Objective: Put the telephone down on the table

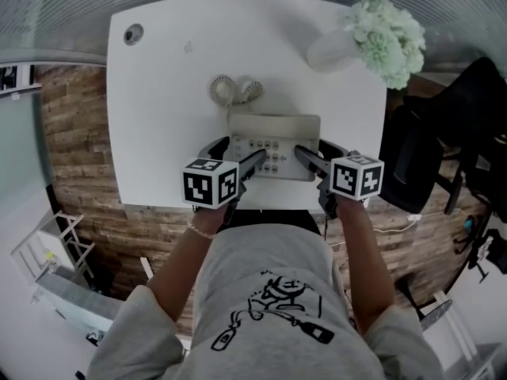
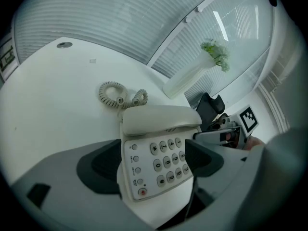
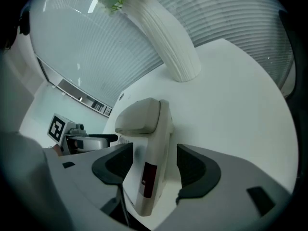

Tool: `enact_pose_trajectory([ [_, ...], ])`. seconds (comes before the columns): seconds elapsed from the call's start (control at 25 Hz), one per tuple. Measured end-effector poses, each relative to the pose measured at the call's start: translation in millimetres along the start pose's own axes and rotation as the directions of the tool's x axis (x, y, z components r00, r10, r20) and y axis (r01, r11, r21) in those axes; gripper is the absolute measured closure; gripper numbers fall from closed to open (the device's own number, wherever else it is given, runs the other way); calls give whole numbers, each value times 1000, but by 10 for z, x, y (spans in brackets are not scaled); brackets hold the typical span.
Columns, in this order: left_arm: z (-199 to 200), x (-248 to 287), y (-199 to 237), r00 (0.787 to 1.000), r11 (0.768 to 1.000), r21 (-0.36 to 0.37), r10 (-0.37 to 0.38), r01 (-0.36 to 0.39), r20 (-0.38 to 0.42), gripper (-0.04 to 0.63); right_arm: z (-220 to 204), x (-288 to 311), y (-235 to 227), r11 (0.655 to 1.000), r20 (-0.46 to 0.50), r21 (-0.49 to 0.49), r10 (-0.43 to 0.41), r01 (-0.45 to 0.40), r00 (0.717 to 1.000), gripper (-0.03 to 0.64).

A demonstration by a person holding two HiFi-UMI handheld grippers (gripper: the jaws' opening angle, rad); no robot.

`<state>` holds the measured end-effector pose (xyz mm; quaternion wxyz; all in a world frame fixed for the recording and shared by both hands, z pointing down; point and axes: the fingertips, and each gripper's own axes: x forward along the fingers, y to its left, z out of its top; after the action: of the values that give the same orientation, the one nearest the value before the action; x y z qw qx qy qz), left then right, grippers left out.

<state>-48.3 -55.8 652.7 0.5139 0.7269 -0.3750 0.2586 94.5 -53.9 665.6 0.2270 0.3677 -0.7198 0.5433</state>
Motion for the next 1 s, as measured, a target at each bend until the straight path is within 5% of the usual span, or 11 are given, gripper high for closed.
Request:
enact_pose_trajectory([
  [0.28, 144, -212, -227, 998, 997, 56, -47, 44, 48, 207, 202, -345, 60, 983, 79, -151, -97, 108, 992, 350],
  [0.44, 260, -384, -501, 986, 983, 128, -141, 129, 94, 348, 369, -575, 273, 959, 160, -248, -102, 140, 982, 410],
  [0.72, 520, -790, -986, 944, 944, 278, -246, 181, 219, 554, 638, -984, 858, 900, 303, -407, -26, 155, 953, 499],
  [1.0, 779, -1264, -1466, 898, 888, 437, -301, 142, 320, 594, 786, -1380, 1520, 872, 393, -475, 92, 117, 915, 546],
])
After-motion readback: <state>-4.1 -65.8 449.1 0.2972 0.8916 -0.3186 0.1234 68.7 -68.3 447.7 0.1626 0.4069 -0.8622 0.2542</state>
